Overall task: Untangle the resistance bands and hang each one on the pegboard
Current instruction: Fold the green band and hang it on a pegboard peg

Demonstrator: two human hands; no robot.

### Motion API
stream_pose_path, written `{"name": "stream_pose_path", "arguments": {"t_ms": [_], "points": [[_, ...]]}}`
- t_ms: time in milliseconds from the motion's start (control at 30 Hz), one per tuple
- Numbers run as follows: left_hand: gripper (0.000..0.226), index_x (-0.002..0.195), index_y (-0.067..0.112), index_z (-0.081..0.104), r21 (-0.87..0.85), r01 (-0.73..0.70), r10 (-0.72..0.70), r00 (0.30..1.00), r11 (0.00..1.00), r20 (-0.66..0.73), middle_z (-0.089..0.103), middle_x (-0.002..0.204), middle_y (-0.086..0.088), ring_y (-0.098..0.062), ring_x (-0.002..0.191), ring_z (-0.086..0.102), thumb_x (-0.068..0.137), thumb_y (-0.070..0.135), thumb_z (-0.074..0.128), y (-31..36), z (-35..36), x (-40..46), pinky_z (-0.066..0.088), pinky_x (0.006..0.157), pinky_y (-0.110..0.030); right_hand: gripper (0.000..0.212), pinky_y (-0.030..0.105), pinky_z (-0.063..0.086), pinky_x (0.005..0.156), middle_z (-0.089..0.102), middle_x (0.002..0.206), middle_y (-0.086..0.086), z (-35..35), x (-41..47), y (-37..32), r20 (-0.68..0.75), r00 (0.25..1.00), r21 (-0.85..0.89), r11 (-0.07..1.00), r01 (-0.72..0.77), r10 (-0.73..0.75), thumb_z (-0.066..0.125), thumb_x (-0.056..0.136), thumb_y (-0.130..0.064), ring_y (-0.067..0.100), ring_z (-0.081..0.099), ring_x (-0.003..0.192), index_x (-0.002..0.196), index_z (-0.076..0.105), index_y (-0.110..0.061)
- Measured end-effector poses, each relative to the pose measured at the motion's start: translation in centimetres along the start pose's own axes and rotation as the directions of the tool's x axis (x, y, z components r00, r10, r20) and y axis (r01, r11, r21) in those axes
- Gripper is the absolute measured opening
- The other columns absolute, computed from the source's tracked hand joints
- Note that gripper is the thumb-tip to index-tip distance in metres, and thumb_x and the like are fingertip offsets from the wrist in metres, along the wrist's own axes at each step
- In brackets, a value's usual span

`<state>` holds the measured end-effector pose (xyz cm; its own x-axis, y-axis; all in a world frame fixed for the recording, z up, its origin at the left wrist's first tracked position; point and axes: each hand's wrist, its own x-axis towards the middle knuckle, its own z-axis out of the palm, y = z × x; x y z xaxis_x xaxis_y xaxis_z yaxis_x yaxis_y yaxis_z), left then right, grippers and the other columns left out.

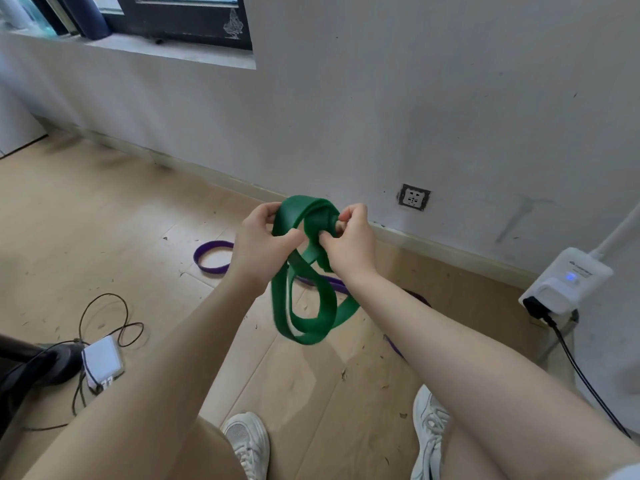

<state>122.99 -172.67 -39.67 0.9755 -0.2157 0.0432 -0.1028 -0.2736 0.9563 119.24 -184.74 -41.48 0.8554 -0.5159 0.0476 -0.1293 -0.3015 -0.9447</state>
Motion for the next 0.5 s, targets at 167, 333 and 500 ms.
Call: {"name": "stream_pose_path", "arguments": {"t_ms": [167,333,500], "points": [[0.042,0.116,0.02,0.057,0.318,-0.279,0.255,0.96,0.906,0.117,0.059,0.096,0.007,-0.011,0.082,0.054,0.075,0.008,0.062,0.4,-0.7,-0.1,0.042,0.069,-0.012,0.025,0.042,0.05,0.069,0.048,0.073,-0.005,-0.9,0.2,0.1,-0.071,0.997,0.005,1.0,-0.026,0.026,0.058,0.083,-0.005,0.015,0.048,0.067,0.091,0.036,-0.015],[0.048,0.126,0.014,0.052,0.336,-0.292,0.242,0.953,0.895,0.183,0.057,0.103,0.003,-0.013,0.087,0.053,0.079,0.006,0.058,-0.2,-0.7,0.3,0.039,0.074,-0.017,0.024,0.032,0.043,0.065,0.042,0.076,-0.008,-1.0,0.0,0.3,-0.106,0.993,-0.042,0.998,0.045,-0.049,0.056,0.085,-0.005,0.014,0.045,0.072,0.093,0.036,-0.014],[0.041,0.125,0.017,0.048,0.239,-0.203,0.17,0.974,0.95,0.149,0.056,0.11,0.006,-0.013,0.098,0.055,0.086,0.006,0.053,-1.3,1.6,-0.6,0.047,0.083,-0.024,0.024,0.008,0.038,0.062,0.049,0.079,-0.01,-0.1,-0.8,-0.5,-0.146,0.988,0.073,0.996,0.059,-0.048,0.06,0.087,-0.009,0.0,0.05,0.073,0.092,0.037,-0.013]]}}
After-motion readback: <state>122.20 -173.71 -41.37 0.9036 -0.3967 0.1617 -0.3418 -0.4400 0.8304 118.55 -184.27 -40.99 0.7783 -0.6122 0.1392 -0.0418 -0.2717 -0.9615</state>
